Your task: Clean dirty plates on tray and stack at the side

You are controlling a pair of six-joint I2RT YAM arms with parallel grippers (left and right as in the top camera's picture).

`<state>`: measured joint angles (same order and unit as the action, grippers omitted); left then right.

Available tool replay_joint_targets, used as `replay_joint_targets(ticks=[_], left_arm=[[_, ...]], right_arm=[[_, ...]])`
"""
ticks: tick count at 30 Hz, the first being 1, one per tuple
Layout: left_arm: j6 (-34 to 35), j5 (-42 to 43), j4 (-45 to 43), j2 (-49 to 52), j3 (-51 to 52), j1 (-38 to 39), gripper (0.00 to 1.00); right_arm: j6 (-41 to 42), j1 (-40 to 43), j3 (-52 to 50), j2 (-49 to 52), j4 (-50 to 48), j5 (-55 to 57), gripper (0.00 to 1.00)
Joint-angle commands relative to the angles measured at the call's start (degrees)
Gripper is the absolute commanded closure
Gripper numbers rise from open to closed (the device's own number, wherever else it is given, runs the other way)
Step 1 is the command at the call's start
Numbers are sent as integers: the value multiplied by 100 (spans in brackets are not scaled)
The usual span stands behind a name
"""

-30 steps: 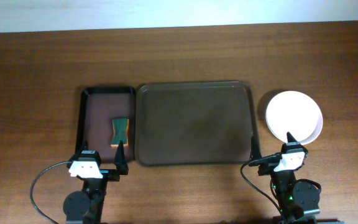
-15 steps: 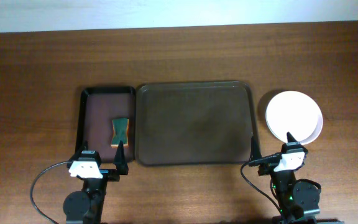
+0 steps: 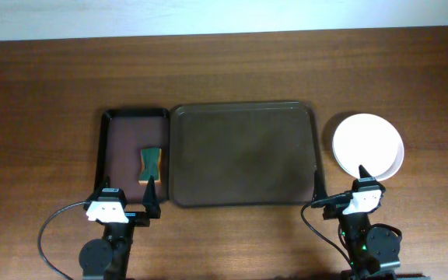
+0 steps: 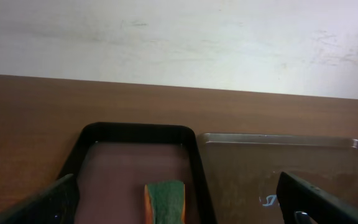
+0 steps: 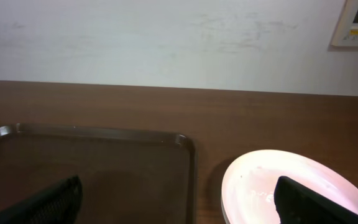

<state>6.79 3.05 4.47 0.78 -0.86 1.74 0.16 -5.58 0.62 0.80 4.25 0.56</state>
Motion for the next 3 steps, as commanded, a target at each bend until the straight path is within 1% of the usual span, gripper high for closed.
replay_joint_targets(ticks=[1,3], left_arm=[[-107,61,-11,-44,35,-26,0],[-107,61,-11,-44,35,-26,1]], right_arm=[[7,42,-31,-44,35,-7,1],[7,42,-31,-44,35,-7,1]])
